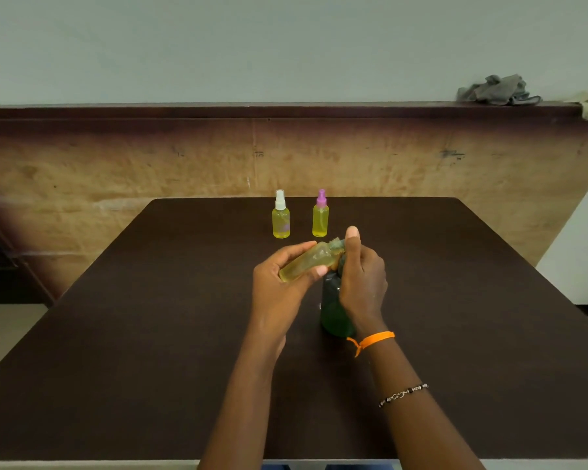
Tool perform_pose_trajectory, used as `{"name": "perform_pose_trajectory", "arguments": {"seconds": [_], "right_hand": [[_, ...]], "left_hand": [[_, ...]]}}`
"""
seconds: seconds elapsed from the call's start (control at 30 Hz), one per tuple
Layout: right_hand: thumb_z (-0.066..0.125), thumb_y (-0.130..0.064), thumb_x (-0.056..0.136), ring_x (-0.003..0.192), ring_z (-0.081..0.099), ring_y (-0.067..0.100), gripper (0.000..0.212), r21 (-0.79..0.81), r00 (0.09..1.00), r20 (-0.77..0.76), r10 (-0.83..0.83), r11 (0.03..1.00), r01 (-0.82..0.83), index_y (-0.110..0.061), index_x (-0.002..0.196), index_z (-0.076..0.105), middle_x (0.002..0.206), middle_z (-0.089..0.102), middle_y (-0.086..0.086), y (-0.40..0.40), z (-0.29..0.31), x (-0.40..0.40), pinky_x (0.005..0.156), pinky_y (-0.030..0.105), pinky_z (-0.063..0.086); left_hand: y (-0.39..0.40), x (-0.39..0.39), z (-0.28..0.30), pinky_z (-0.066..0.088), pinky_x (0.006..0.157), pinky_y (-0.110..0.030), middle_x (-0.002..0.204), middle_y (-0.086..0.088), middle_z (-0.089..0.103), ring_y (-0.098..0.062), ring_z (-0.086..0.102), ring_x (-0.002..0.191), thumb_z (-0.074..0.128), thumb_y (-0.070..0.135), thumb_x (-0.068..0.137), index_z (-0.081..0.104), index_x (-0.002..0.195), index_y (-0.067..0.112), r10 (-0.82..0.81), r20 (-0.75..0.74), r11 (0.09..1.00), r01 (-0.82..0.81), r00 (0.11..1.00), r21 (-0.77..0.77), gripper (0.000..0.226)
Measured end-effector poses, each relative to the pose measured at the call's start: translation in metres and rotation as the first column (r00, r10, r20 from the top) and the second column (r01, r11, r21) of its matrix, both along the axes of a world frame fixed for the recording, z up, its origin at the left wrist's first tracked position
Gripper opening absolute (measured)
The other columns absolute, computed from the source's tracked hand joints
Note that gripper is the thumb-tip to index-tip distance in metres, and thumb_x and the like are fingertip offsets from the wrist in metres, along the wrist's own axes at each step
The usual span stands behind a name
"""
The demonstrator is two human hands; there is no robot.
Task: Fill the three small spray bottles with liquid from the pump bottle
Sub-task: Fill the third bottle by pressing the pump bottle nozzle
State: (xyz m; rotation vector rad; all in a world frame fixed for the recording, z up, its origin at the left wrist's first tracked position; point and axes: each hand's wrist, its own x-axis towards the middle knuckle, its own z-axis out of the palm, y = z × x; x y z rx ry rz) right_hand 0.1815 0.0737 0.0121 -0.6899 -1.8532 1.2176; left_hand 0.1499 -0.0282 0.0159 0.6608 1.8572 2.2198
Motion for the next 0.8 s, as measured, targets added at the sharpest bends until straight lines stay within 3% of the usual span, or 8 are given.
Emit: {"name": "perform_pose_trajectory", "arguments": {"seconds": [0.3,0.5,0.7,0.8], "right_hand": [[0.032,-0.045,0.098,0.058,0.048,0.006,0.052,-0.001,1.0,0.017,0.022,1.0,-0.022,-0.023,0.053,0.048,0.056,0.049,-0.009,0.002,0.002,0.0,0.062,0.023,0.035],[0.033,-0.045,0.098,0.057,0.045,0.007,0.052,-0.002,0.999,0.025,0.021,1.0,-0.021,-0.022,0.052,0.043,0.056,0.046,-0.009,0.002,0.002,0.001,0.061,0.028,0.034],[0.031,-0.047,0.097,0.057,0.046,0.007,0.052,0.013,0.999,0.022,0.025,1.0,-0.025,-0.02,0.055,0.046,0.057,0.048,-0.008,0.005,-0.001,0.0,0.061,0.022,0.034],[0.03,-0.047,0.097,0.056,0.046,0.008,0.052,0.047,1.0,0.013,0.023,0.999,-0.024,-0.021,0.055,0.045,0.056,0.047,-0.008,0.004,-0.002,-0.002,0.059,0.024,0.034]], "left_hand": [[0.0,-0.003,-0.01,0.049,0.077,-0.012,0.099,0.013,0.069,0.005,0.062,0.095,0.069,0.006,0.08,0.064,0.1,0.027,0.009,-0.039,0.999,-0.011,0.999,-0.038,0.03],[0.006,-0.001,-0.021,0.049,0.079,-0.013,0.11,0.007,0.065,0.004,0.061,0.099,0.064,0.011,0.086,0.058,0.108,0.024,-0.037,-0.006,0.999,0.036,0.999,-0.018,0.026],[0.008,0.002,-0.025,0.048,0.086,-0.014,0.123,0.009,0.06,0.002,0.056,0.112,0.056,0.012,0.092,0.052,0.127,0.022,-0.113,-0.031,0.993,0.112,0.993,-0.021,0.036],[0.007,0.004,-0.025,0.049,0.083,-0.014,0.121,0.007,0.061,-0.001,0.057,0.111,0.054,0.013,0.093,0.053,0.124,0.023,-0.119,-0.023,0.993,0.118,0.993,-0.024,0.033]]}}
